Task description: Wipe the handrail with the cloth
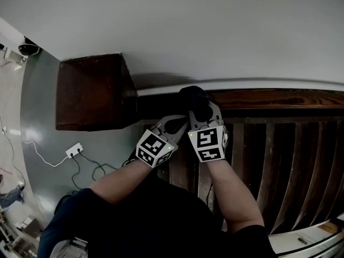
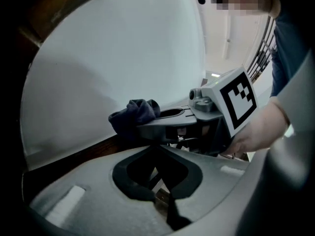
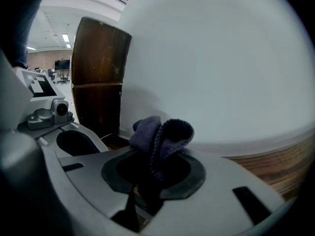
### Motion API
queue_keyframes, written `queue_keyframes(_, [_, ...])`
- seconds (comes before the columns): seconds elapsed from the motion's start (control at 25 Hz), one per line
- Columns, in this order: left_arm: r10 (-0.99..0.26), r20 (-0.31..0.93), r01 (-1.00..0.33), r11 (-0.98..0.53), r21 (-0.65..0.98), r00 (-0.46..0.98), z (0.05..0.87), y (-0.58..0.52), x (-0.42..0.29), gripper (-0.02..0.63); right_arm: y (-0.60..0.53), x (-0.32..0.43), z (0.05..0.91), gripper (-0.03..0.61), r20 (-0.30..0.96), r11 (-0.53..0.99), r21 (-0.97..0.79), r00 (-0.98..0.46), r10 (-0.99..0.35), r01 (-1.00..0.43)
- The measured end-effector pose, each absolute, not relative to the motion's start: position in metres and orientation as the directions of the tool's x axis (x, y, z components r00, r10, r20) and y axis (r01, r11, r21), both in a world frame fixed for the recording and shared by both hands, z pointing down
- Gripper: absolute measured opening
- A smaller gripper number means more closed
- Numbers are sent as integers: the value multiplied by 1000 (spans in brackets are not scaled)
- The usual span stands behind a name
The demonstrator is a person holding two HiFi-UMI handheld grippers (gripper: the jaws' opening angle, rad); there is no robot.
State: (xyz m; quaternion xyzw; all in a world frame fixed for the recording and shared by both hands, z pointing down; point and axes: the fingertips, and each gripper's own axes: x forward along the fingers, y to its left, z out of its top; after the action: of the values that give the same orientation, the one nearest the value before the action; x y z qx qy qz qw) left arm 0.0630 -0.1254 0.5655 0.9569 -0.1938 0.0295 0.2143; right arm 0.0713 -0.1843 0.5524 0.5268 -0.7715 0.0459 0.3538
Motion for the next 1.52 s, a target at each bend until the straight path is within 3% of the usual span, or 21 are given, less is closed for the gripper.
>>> queue_keyframes(0.64, [-447,227,-501,-758,417,865,638,-109,-14,3,-187,-37,620,97,640,558,179,-335,-692,-810])
queue_keyframes(0.92, [-462,237,-519,-756,399,855,629,-112,-27,4,-187,-43,623,97,637,556,147,-352,-686,-818])
queue_keyframes(1.16, [-424,202,-470,-795,383,883,605,-117,2,4,-193,-4,599,97,617,480,138,-304,-726,-866])
queue_keyframes(1.52, [-276,97,-293,-895,336,956,536,-116,92,4,-188,119,528,98,578,275,222,-101,-810,-936])
